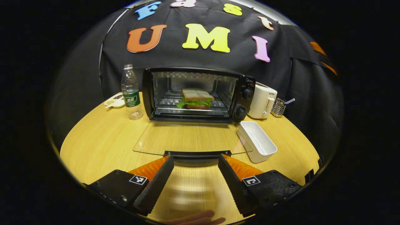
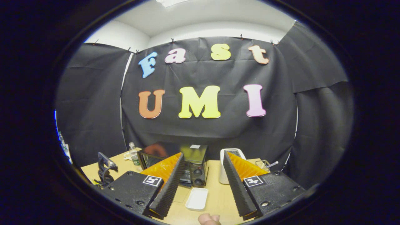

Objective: Open the electric oven with the left hand, put the food in, and close the electric oven.

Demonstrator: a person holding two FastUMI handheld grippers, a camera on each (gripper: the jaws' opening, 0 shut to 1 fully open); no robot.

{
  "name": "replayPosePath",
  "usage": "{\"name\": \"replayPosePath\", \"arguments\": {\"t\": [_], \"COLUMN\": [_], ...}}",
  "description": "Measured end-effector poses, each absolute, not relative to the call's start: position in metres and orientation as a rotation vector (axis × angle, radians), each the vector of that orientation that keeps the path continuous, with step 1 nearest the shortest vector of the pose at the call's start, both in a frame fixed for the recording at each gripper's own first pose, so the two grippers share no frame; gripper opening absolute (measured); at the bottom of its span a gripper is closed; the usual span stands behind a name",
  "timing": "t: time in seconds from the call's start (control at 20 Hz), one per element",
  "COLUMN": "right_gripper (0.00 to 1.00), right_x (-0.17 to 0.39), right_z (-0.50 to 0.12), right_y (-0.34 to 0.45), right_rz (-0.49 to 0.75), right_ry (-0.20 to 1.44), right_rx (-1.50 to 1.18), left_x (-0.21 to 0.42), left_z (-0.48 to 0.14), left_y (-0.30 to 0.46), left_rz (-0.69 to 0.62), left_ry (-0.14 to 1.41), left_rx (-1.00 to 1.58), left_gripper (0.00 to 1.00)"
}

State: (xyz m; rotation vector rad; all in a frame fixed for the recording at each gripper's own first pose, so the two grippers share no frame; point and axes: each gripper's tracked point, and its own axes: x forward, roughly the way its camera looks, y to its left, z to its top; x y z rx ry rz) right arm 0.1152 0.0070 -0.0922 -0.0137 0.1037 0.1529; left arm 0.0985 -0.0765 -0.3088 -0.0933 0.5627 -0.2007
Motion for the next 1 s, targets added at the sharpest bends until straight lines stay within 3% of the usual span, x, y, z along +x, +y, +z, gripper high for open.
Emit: {"name": "replayPosePath", "arguments": {"t": [0.45, 0.5, 0.55, 0.85, 0.9, 1.0], "right_gripper": [0.81, 0.81, 0.81, 0.81, 0.76, 0.81], "right_x": [0.1, 0.1, 0.101, 0.104, 0.104, 0.102], "right_z": [-0.094, -0.095, -0.096, -0.104, -0.104, -0.105], "right_y": [-0.064, -0.068, -0.073, -0.085, -0.087, -0.091], "right_rz": [0.049, 0.048, 0.045, 0.049, 0.048, 0.043], "right_ry": [0.075, 0.076, 0.076, 0.097, 0.097, 0.097], "right_rx": [-0.061, -0.063, -0.061, -0.047, -0.046, -0.045], "left_x": [0.104, 0.104, 0.107, 0.109, 0.109, 0.11], "left_z": [-0.36, -0.363, -0.363, -0.36, -0.356, -0.345], "left_y": [-0.099, -0.098, -0.097, -0.097, -0.098, -0.097], "left_rz": [-0.167, -0.157, -0.151, -0.12, -0.114, -0.107], "left_ry": [0.75, 0.765, 0.759, 0.779, 0.772, 0.745], "left_rx": [-0.037, -0.017, 0.003, 0.0, 0.001, 0.025], "left_gripper": [0.94, 0.81, 0.93, 0.93, 0.93, 0.93]}}
